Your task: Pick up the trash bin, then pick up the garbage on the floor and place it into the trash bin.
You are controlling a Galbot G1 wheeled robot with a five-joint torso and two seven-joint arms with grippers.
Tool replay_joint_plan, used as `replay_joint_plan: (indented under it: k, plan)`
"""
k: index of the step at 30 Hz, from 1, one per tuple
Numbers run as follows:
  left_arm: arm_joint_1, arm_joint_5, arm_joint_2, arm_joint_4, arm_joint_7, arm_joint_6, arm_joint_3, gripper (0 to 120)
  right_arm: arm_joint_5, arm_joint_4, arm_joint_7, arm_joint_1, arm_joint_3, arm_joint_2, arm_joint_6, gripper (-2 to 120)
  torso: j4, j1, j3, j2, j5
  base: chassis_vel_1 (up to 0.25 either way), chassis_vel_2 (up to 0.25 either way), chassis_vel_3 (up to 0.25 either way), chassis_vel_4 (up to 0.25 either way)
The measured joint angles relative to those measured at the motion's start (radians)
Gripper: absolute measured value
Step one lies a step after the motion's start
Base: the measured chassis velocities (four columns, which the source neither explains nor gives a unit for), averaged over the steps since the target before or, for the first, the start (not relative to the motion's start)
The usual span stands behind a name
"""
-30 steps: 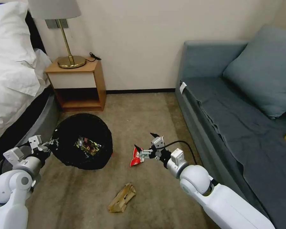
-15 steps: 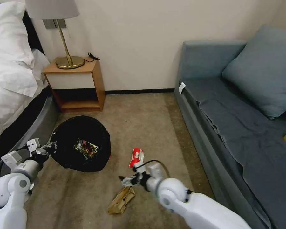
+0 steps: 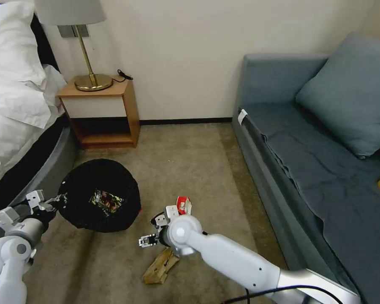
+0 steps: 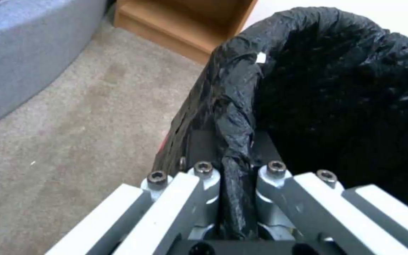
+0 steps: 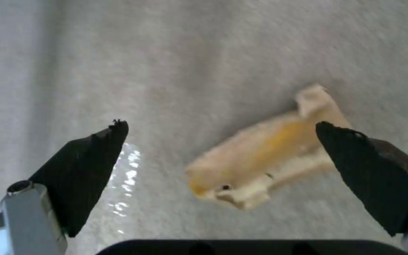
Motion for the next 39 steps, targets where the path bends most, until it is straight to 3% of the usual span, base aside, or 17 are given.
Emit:
replay_joint_plan:
  k: [6,20,24,39]
  plan:
    - [-0.006,-0.001,0.003,0.009,0.002,-0.003,0.013,4,0.089,-0.073,0.074,0.019,0.016,0.036,-0.014,100,-0.0001,0.000,0.000,0.000,0.0001,0.000,0.000,0.000,0.000]
    - [0.008,-0.010,0.012,0.033,0.013,-0.012,0.000,4,0.082,-0.304,0.172,0.012,0.071,0.171,-0.019,100,0.0001,0.000,0.000,0.000,0.0002,0.000,0.000,0.000,0.000]
    - [0.010,-0.011,0.015,0.050,0.018,-0.019,-0.007,4,0.018,-0.390,0.174,-0.012,0.098,0.224,-0.019,100,0.0002,0.000,0.000,0.000,0.0002,0.000,0.000,0.000,0.000]
    - [-0.006,-0.002,0.017,0.082,0.026,-0.033,0.001,4,-0.128,-0.478,0.109,-0.043,0.121,0.230,-0.017,100,0.0000,0.000,0.000,0.000,0.0003,0.000,0.000,0.000,0.000]
